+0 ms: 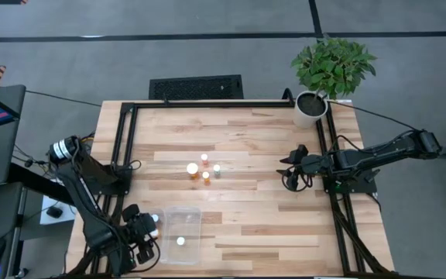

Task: Pick and place medicine bottles into bin by pill shape (circle, oval)
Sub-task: Put the large orange pill bottle into the left transparent bin

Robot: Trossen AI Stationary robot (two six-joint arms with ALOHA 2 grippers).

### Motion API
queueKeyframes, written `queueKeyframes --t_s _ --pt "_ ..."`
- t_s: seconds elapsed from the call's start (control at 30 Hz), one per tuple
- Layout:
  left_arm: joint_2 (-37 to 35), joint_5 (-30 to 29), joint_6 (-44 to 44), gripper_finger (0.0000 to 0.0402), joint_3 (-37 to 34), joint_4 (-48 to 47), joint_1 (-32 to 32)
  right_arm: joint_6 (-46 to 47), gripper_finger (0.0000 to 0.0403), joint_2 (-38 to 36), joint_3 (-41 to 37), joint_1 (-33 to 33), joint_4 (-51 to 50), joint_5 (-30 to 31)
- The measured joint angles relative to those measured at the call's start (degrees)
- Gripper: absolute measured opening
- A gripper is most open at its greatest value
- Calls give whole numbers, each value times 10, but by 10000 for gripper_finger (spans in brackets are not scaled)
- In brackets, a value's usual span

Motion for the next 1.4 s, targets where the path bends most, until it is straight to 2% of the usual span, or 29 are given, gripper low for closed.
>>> queueKeyframes --t_s 0.27,0.4,0.53,0.73,0.8,1.1,1.4 --pt "-43 -6 51 245 0 0 18 0 234 0 0 0 0 0" --pt "-65 -29 78 245 0 0 30 0 234 0 0 0 0 0" --pt "-88 -78 117 245 0 1 46 0 234 0 0 0 0 0" --pt "-109 -198 205 245 0 1 87 0 234 0 0 0 0 0" --pt "-110 -222 237 245 0 2 109 0 234 0 0 0 0 0" --pt "-110 -234 324 245 0 45 233 0 234 0 0 0 0 0" --pt "-110 -256 427 245 0 106 299 0 234 0 0 0 0 0"
